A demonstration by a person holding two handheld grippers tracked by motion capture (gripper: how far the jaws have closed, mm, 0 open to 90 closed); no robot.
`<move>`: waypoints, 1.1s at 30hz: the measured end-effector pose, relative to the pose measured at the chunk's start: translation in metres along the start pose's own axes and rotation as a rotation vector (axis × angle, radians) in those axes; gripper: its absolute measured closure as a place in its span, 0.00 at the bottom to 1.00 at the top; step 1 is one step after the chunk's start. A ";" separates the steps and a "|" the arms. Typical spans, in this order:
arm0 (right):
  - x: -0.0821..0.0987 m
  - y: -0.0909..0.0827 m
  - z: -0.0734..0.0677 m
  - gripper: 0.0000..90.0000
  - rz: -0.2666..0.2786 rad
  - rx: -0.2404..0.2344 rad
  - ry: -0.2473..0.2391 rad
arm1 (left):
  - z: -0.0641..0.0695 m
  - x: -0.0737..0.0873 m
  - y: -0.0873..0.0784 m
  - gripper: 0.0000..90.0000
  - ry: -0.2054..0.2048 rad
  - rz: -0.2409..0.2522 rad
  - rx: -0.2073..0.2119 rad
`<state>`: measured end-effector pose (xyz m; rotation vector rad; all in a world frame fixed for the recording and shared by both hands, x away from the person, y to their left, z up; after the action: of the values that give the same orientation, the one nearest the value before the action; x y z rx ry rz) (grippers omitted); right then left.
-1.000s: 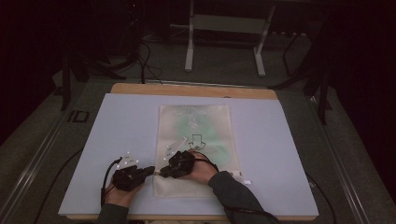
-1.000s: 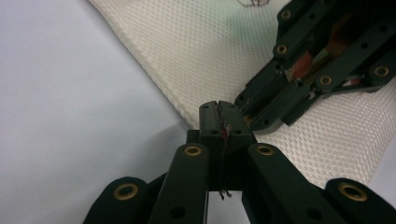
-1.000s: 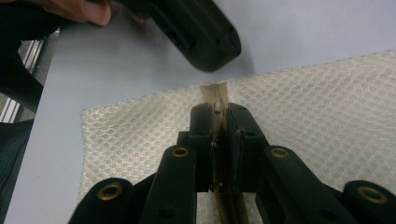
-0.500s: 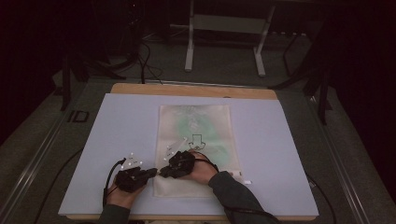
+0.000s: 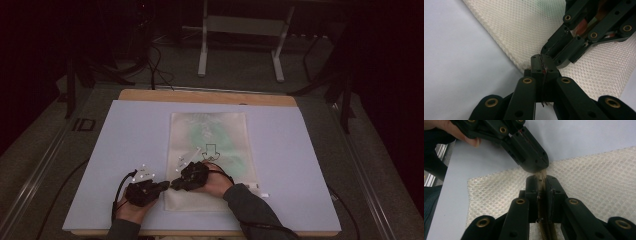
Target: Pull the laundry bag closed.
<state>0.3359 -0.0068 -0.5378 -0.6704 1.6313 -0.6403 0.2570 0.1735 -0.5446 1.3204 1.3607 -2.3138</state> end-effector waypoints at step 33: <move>0.004 -0.013 -0.005 0.92 -0.068 0.041 -0.064 | 0.003 0.000 0.003 1.00 -0.005 -0.034 -0.037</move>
<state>0.3317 -0.0180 -0.5302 -0.7122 1.5382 -0.6929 0.2568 0.1696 -0.5460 1.2899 1.4290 -2.3000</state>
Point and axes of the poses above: each handheld gripper's, and its own axes: y roughly forward along the jaws, x roughly out of its underside, z roughly to its right, the point moved 1 cm from there along y, roughly forward along the jaws
